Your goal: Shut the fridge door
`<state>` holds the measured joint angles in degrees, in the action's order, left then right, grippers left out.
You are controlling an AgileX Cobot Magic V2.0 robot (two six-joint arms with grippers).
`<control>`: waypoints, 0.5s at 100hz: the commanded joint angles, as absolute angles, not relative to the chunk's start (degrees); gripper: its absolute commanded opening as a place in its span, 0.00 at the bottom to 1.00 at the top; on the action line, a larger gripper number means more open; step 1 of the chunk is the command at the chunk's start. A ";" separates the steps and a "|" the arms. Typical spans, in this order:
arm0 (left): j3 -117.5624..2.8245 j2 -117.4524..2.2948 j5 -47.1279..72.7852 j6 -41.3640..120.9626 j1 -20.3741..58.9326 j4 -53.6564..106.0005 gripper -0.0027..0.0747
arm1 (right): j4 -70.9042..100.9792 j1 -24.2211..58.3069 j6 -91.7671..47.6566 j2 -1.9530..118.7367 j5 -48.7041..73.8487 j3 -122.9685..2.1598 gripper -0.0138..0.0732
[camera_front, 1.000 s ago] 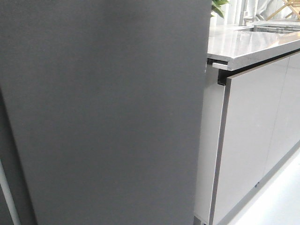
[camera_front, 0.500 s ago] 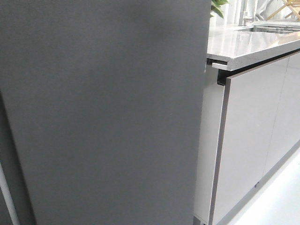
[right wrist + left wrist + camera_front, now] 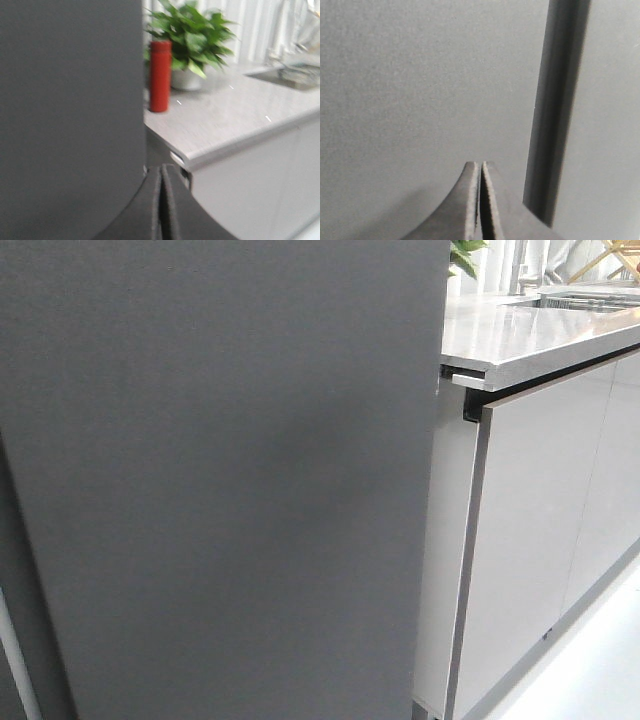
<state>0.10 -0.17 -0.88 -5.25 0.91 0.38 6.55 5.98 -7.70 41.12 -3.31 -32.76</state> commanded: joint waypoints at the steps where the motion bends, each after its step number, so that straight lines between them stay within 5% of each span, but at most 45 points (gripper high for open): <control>1: 1.70 -1.26 -5.28 -5.45 1.38 0.48 0.01 | 6.00 3.76 -6.66 35.85 -7.41 -29.48 0.07; 50: 1.70 -1.26 -5.28 -5.45 1.38 0.48 0.01 | 6.00 0.79 -6.66 9.72 -7.40 -6.51 0.07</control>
<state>0.10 -0.17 -0.88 -5.25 0.91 0.38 6.55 1.26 -6.69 11.76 -3.07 -7.34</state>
